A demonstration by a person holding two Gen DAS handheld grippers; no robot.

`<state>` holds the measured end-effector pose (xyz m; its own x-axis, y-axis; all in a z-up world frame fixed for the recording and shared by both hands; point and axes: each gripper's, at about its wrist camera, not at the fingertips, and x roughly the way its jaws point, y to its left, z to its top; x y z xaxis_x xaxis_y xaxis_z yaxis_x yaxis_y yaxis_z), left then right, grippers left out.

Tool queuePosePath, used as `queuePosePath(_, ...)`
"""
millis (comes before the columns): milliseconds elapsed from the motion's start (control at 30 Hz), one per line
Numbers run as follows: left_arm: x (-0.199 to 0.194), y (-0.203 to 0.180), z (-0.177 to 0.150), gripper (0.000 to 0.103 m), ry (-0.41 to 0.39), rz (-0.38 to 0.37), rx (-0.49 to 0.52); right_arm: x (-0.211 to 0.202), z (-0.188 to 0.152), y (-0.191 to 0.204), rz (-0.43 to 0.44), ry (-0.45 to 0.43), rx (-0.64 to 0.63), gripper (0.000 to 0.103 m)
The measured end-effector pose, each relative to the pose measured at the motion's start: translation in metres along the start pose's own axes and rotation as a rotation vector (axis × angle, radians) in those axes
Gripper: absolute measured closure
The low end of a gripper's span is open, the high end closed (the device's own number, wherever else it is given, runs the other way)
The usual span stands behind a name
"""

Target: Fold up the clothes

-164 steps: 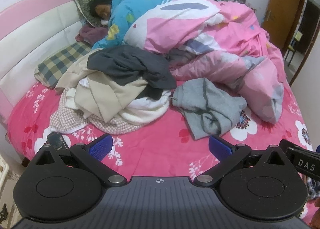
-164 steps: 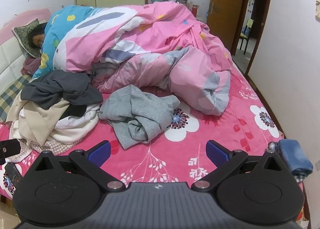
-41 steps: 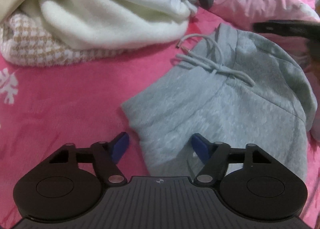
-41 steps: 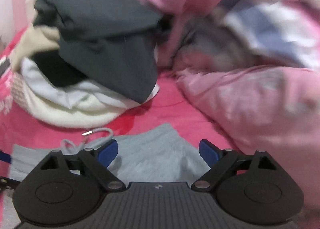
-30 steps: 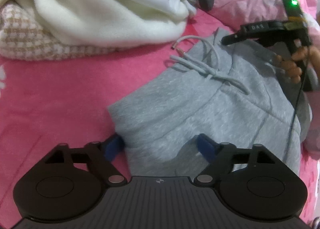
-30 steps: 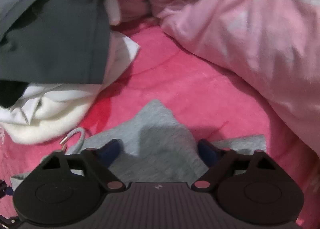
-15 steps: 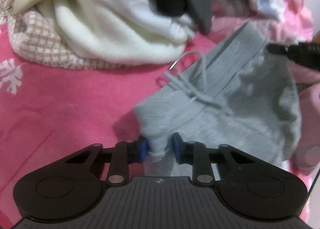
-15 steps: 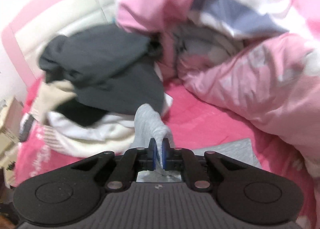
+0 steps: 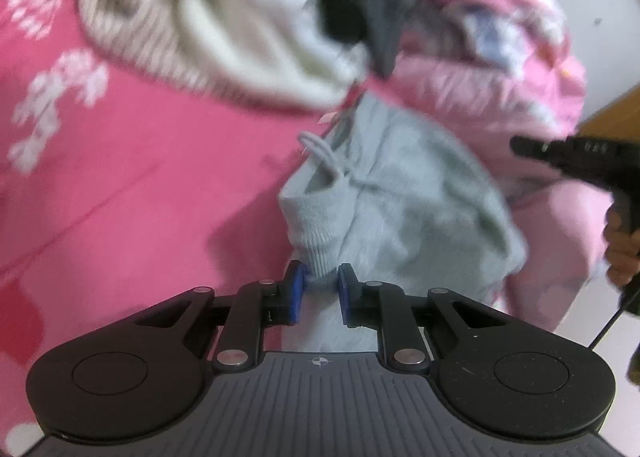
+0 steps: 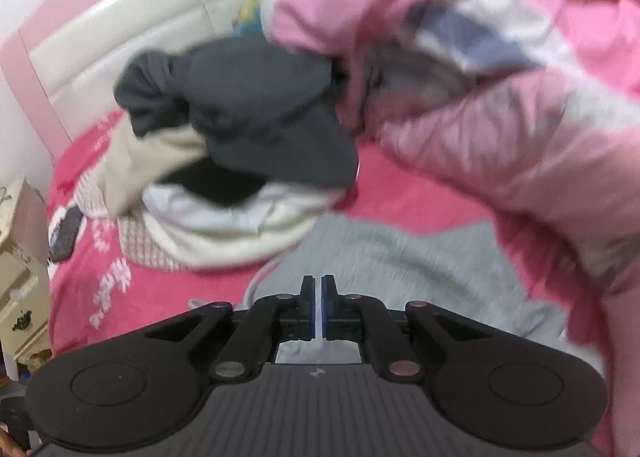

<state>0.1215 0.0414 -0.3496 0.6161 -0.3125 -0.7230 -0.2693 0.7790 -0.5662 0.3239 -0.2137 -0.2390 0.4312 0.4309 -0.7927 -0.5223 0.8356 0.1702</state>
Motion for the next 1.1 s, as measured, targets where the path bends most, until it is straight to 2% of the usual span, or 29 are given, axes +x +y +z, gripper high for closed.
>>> queuePosePath(133,0.018,0.018,-0.005,0.078,0.124,0.033,-0.017,0.028,-0.008,0.011,-0.039,0.064,-0.02,0.097)
queuePosePath(267,0.034,0.02,-0.003,0.07,0.158,0.017,-0.021,0.045,-0.011,0.015,-0.051,0.123,-0.056,0.093)
queuePosePath(333,0.042,0.018,-0.001,0.062,0.168,0.009,-0.018,0.05,-0.009,0.014,-0.063,0.127,-0.095,0.081)
queuePosePath(400,0.049,0.014,-0.002,0.056,0.187,0.026,0.01,0.054,-0.004,0.014,-0.086,0.112,-0.16,0.062)
queuePosePath(433,0.052,0.012,-0.002,0.051,0.196,0.034,0.023,0.058,0.0,0.012,-0.086,0.098,-0.196,0.057)
queuePosePath(467,0.056,0.011,-0.003,0.049,0.206,0.043,0.037,0.062,0.004,0.011,-0.081,0.084,-0.233,0.048)
queuePosePath(500,0.056,0.007,-0.003,0.043,0.202,0.048,0.049,0.066,0.008,0.009,-0.075,0.069,-0.27,0.038)
queuePosePath(533,0.057,0.004,-0.004,0.035,0.203,0.051,0.063,0.072,0.012,0.007,-0.066,0.063,-0.306,0.032)
queuePosePath(567,0.059,0.0,-0.005,0.031,0.21,0.051,0.082,0.079,0.017,0.004,-0.057,0.064,-0.337,0.027)
queuePosePath(633,0.06,-0.006,-0.007,0.023,0.202,0.069,0.098,0.099,0.028,-0.004,-0.043,0.08,-0.372,0.024)
queuePosePath(733,0.061,-0.01,-0.009,0.023,0.175,0.098,0.087,0.134,0.05,-0.022,-0.01,0.128,-0.363,0.02)
queuePosePath(800,0.06,-0.009,-0.009,0.024,0.155,0.102,0.061,0.159,0.064,-0.035,0.019,0.167,-0.31,0.019)
queuePosePath(933,0.056,0.0,-0.006,0.034,0.121,0.097,-0.008,0.206,0.078,-0.051,0.076,0.293,-0.209,0.02)
queuePosePath(1000,0.054,0.004,-0.004,0.05,0.101,0.1,-0.036,0.219,0.076,-0.052,0.115,0.379,-0.191,0.042)
queuePosePath(1033,0.053,0.006,-0.003,0.052,0.097,0.097,-0.044,0.216,0.074,-0.049,0.132,0.384,-0.2,0.049)
queuePosePath(1067,0.053,0.009,-0.001,0.06,0.093,0.094,-0.052,0.213,0.072,-0.046,0.148,0.39,-0.209,0.069)
queuePosePath(1100,0.053,0.01,-0.001,0.068,0.09,0.091,-0.056,0.207,0.07,-0.042,0.154,0.383,-0.223,0.078)
